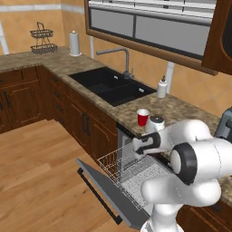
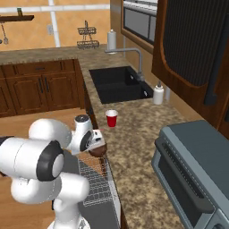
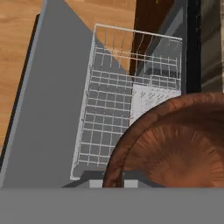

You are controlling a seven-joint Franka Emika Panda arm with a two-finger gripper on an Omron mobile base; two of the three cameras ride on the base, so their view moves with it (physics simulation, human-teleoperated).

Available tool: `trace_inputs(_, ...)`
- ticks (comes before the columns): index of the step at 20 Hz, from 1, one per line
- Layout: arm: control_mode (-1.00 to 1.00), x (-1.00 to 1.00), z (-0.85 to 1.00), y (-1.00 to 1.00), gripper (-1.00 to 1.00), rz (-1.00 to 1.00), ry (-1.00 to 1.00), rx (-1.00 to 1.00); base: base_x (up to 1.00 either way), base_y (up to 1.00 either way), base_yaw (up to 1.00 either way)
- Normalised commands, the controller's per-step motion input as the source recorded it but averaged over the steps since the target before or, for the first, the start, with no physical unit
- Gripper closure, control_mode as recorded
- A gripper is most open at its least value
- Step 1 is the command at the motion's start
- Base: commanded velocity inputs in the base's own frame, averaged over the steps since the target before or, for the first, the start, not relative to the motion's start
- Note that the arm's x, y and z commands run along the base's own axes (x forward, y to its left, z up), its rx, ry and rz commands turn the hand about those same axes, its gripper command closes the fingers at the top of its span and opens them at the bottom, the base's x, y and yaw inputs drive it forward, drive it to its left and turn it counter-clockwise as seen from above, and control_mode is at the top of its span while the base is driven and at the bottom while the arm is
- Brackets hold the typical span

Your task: Pick up the cup and bowl from the counter, place them in the dishwasher, and close the dishwasher door.

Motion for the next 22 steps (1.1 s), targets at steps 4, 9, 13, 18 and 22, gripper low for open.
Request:
trace_inputs(4,-1.00,0.45,-0.21,0.95,1.00,0.00,0.05,-0.03,0.00,0.00,0.00)
trace_inputs(9,-1.00,0.82,-0.49,0.64,1.00,-0.03,0.13,-0.01,0.00,0.00,0.00)
trace_inputs(13,-1.00,0.80,-0.68,0.31,1.00,-0.01,0.09,0.00,0.00,0.00,0.00)
trace_inputs(18,-1.00,0.68,-0.71,0.03,1.00,-0.01,0.04,0.00,0.00,0.00,0.00)
trace_inputs(22,-1.00,0.55,-0.83,0.00,1.00,-0.01,0.05,0.00,0.00,0.00,0.00)
